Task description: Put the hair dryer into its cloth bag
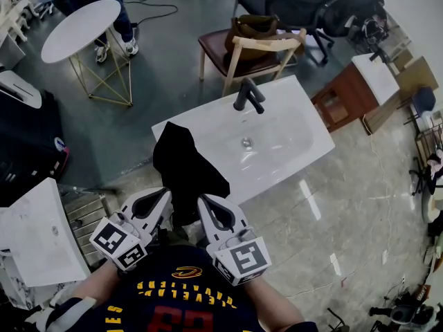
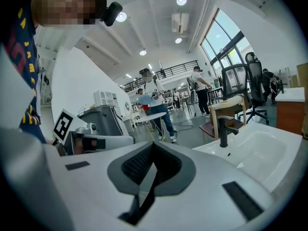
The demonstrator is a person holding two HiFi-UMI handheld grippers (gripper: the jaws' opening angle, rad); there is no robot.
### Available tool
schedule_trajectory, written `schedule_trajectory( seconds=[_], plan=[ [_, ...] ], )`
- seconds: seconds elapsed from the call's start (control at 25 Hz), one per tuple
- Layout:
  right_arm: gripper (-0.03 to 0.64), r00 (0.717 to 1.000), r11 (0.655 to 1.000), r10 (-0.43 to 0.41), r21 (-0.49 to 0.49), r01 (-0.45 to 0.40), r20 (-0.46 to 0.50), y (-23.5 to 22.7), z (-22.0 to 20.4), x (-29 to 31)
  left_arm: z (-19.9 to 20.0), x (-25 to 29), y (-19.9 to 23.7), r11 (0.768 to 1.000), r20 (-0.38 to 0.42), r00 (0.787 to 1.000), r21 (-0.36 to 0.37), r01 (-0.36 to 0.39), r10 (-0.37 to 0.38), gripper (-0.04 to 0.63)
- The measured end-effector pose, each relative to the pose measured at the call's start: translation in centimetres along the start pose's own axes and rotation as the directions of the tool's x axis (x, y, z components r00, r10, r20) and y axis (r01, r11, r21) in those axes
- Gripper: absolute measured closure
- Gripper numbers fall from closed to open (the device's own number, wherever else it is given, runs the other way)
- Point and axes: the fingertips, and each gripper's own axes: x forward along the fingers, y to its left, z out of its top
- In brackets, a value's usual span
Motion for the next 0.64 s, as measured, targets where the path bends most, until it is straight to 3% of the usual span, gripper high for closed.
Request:
schedule_trajectory(
  seconds=[0.64],
  plan=[
    [0.609, 1.000, 1.000, -0.020, 0.003, 0.020, -0.007, -0.37, 0.01, -0.14, 0.17, 0.24, -0.18, 1.000, -0.004, 1.000, 0.001, 0.018, -0.018, 0.592]
  ],
)
